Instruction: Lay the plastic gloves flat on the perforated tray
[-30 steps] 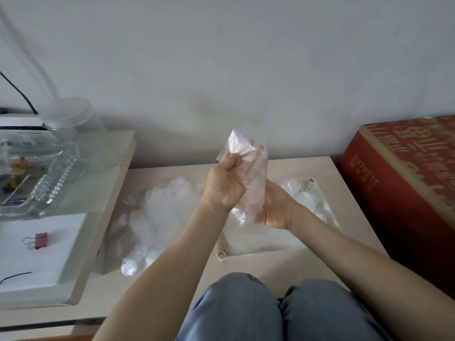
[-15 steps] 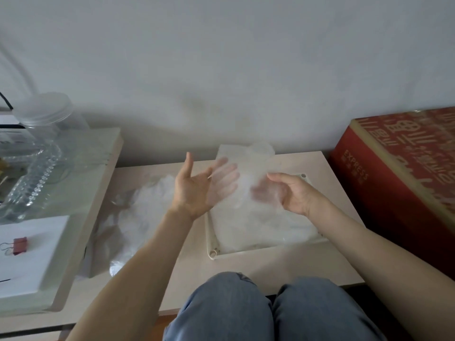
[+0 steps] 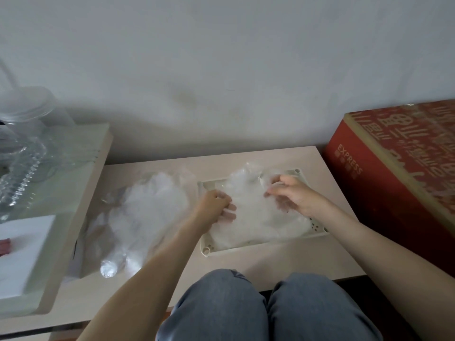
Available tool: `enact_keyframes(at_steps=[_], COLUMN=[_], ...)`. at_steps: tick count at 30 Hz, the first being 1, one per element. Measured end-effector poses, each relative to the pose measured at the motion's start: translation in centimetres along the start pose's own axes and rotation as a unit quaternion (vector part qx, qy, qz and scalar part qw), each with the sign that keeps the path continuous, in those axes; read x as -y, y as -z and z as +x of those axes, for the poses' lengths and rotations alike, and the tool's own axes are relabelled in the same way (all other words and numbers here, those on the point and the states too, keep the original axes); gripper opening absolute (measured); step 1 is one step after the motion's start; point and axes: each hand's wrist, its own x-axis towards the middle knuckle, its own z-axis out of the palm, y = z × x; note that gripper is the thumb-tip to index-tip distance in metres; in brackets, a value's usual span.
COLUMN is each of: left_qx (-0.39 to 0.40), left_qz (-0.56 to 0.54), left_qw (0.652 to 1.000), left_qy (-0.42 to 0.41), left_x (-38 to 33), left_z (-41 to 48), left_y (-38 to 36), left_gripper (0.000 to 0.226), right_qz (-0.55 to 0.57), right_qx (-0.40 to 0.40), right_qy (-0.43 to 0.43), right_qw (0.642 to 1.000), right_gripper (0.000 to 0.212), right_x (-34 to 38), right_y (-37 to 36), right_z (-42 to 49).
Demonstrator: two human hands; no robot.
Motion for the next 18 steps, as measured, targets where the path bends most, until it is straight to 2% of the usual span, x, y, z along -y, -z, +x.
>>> enact_keyframes(at_steps=[2,6,9,11,14,16,18], left_qx=[-0.023,-0.026,-0.065,-0.143,-0.242,-0.234,-0.178], left_qz=[0.006,0.063,0.208,0.315,0.449,0.494,0.525], left_qw=[1.0,0.997,0.972,0.926,0.809,0.738,0.692], left_qy=[-0.001,-0.036,-0.085,-0.149,-0.293,-0.397,-0.462], left_x=[0.4,0.9,1.1,1.2,1.2,1.5,2.0], left_z=[-0.1,-0.1,-0.2,-0.6,-0.9,-0.6,0.1], left_y=[-0.1,0.1,-0.3,-0.9,-1.7,-2.2,-2.8], left_gripper=[0.011,0.045,0.062,0.07,0.062,0.051,0.037], right_qz=[0.009,-0.02,-0.048,-0.066,-0.086,-0.095,-0.097], right_qx=[-0.014,-0.021,-0.028,-0.038,-0.06,-0.068,-0.073], right_qy=[0.011,0.027,0.032,0.027,0.014,0.005,-0.001], right_qw=[1.0,0.999,0.998,0.997,0.994,0.993,0.993], right_gripper=[0.017,0.021,0.021,0.02,0.017,0.016,0.016], right_x=[-0.4,-1.0,-1.2,-1.3,-1.5,-1.8,-1.9], right_y=[0.3,0.5,0.2,-0.2,-0.6,-0.9,-1.1], right_z=[0.3,1.0,1.3,1.3,1.4,1.5,1.7])
